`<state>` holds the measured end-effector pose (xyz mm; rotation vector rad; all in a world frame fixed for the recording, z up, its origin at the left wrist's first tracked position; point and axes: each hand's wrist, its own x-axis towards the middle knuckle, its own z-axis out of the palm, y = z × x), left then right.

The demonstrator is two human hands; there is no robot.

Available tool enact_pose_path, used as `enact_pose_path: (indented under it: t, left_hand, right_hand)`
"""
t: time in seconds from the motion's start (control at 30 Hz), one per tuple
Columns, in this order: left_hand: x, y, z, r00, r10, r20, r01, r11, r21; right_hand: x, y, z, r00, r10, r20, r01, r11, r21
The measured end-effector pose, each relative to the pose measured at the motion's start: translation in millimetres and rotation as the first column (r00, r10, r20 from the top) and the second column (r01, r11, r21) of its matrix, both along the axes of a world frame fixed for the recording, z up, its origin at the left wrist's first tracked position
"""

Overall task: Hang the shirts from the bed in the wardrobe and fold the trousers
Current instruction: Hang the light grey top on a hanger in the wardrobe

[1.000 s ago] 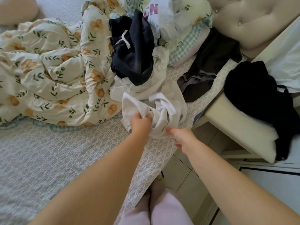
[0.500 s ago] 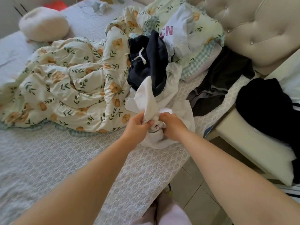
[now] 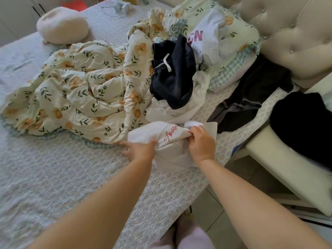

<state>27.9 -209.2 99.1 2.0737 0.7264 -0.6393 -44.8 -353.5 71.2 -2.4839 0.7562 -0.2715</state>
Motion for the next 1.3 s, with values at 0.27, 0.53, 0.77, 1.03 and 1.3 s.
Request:
enact_pose_path:
  t: [0.27, 0.53, 0.77, 1.03, 1.3]
  left_hand:
    - [-7.2, -18.9, -0.6, 0.908, -0.385, -0.163, 0.331, 0.900, -0.284]
    - [-19.6, -30.6, -26.8, 0.975, -0.136, -0.173, 0.052, 0.906, -0.419]
    - [-9.1, -33.9, -10.5, 0.991, -0.133, -0.002, 0.117, 0.881, -0.458]
    - [9.5, -27.7, 25.5, 0.956, -0.247, 0.159, 0.293, 0.770, -0.566]
    - [20.9, -10.8, 53.9, 0.961, -0.266, 0.079, 0.207, 0.497, -0.843]
  right_hand:
    - [-23.9, 19.8, -6.9, 0.997, 0.062, 0.048, -0.064, 0.997, 0.033]
    - [-66.8, 50.3, -24.0, 0.979, 0.192, 0.063, -0.199, 0.971, 0.133]
    - [-59.8, 34.2, -18.1, 0.966, 0.242, -0.087, -0.213, 0.943, 0.254]
    - [-9.8, -13.2, 12.6, 0.993, 0.113, -0.032, -0.101, 0.962, 0.254]
    - [24.7, -18.0, 20.9, 0.897, 0.359, -0.257, -0.379, 0.925, -0.030]
